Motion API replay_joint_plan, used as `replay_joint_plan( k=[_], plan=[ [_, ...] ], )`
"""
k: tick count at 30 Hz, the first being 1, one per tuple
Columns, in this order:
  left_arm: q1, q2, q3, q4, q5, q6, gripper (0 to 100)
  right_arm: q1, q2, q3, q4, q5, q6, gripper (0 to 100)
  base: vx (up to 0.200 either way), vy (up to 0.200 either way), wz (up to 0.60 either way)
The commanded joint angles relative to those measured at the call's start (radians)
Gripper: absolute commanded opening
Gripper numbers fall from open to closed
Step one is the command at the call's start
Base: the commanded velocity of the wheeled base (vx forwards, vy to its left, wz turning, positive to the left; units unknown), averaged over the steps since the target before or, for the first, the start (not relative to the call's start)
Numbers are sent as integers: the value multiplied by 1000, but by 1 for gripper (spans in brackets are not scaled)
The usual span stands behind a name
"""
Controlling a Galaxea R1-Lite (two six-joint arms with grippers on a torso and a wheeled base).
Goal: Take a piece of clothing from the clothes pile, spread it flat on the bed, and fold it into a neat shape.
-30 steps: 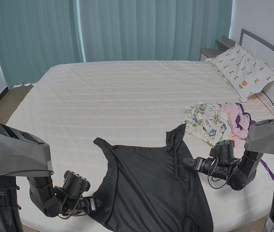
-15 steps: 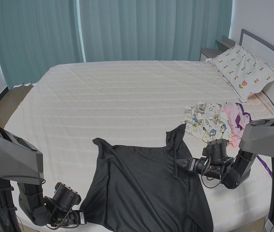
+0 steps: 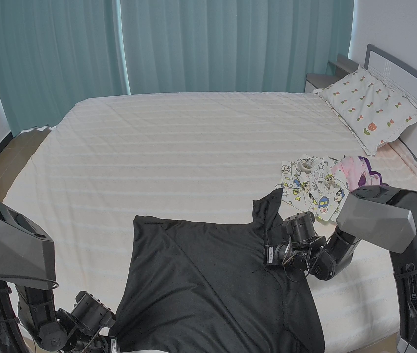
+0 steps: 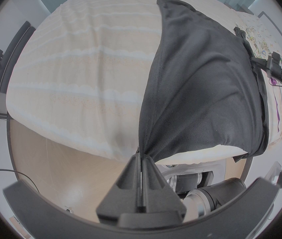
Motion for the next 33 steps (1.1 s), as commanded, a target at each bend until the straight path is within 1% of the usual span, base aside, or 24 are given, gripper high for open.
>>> replay_joint_plan(
  k=[1, 4, 6, 8, 9, 12, 13, 15, 18, 19, 21, 23, 26, 27, 33],
  plan=[
    [-4, -8, 17, 5, -2, 0, 0, -2, 44, -37, -14, -21, -6, 0, 0, 0, 0],
    [-4, -1, 17, 3, -3, 0, 0, -26, -18, -10, -76, -28, 11, 0, 0, 0, 0],
    [-6, -1, 17, 3, -3, 0, 0, -43, -51, 15, -87, -23, 14, 0, 0, 0, 0],
    [-6, -1, 17, 1, -3, 0, 0, -98, -110, 41, -93, -6, 15, 0, 0, 0, 0],
    [-6, -1, 17, 0, -3, 0, 0, -123, -122, 44, -93, 6, 15, 0, 0, 0, 0],
    [-6, 1, 17, 0, -5, 0, 0, -212, -142, 41, -92, 78, 14, 0, 0, 0, 0],
    [-6, 1, 17, 0, -5, -2, 0, -227, -142, 39, -92, 95, 12, 0, 0, 0, 0],
    [-6, 3, 17, 0, -6, -2, 0, -284, -134, 36, -90, 158, 11, 0, 0, 0, 0],
    [-6, 3, 17, 0, -6, -2, 0, -338, -106, 27, -92, 209, 5, 0, 0, 0, 0],
    [-6, 3, 17, 1, -6, -2, 0, -339, -105, 27, -92, 212, 5, 0, 0, 0, 0],
    [-6, 3, 17, 1, -5, -3, 0, -373, -76, 6, -92, 244, 2, 0, 0, 0, 0],
    [-6, 3, 17, 3, -5, -3, 0, -384, -54, -13, -92, 258, 2, 0, 0, 0, 0],
    [-6, 3, 17, 3, -5, -3, 0, -402, -10, -46, -86, 261, 0, 0, 0, 0, 0],
    [-6, 3, 17, 3, -5, -3, 0, -410, 2, -60, -79, 259, 0, 100, 0, 0, 0],
    [-6, 3, 17, 3, -6, -3, 0, -450, 15, -79, -75, 252, 3, 100, 0, 0, 0]
  ],
)
